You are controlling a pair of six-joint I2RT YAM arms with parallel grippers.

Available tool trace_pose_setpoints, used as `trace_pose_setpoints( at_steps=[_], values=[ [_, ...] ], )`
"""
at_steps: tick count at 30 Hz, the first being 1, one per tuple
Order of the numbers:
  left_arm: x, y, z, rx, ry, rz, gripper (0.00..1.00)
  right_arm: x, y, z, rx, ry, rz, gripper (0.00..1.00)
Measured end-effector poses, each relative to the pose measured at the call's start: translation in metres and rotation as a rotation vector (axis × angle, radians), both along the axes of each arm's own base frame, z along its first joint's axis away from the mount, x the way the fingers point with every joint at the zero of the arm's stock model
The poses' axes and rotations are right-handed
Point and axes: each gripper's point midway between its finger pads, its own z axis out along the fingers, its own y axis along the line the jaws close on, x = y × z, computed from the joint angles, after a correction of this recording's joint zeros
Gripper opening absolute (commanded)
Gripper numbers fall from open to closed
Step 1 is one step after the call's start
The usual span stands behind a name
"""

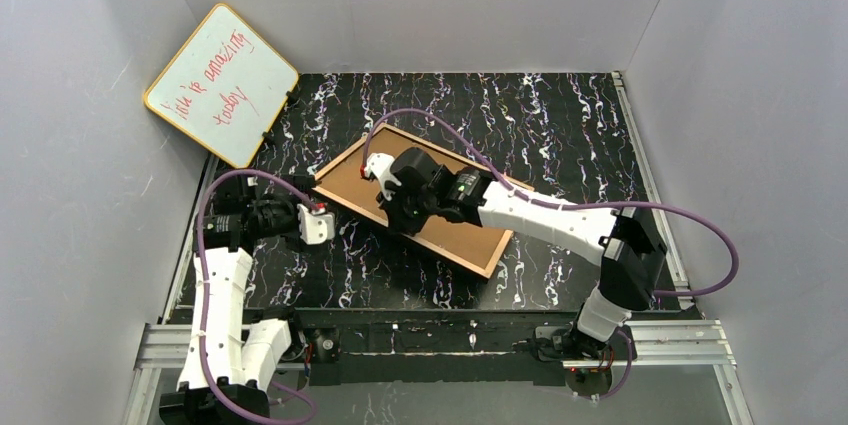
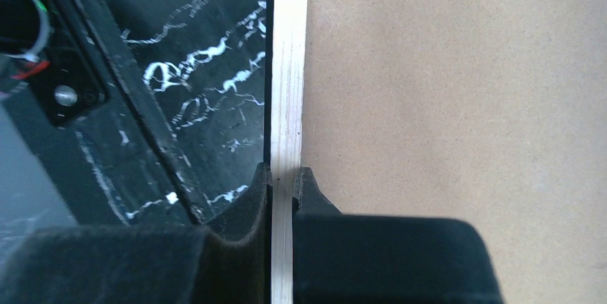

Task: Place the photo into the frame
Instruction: Turn over the photo frame at the center of the board.

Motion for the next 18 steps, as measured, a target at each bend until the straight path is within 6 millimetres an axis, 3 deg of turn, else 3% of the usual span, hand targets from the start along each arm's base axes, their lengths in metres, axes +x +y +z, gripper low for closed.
trace_pose_setpoints(
  at_steps=[5,9,13,18],
  values=[
    [0.016,-0.006,0.014,0.072,-0.193,-0.142,0.95,0.006,-0.001,0.017,0.056,0.081,-0.002,0.01],
    [0.021,-0.009,0.018,0.110,-0.251,-0.203,0.90,0.013,0.001,0.038,0.111,0.116,-0.017,0.01],
    [0.022,-0.016,0.012,0.131,-0.254,-0.259,0.83,0.014,0.011,0.058,0.154,0.159,-0.012,0.01],
    [0.025,-0.032,0.002,0.165,-0.231,-0.349,0.69,0.013,0.020,0.066,0.162,0.195,0.001,0.01]
  ],
)
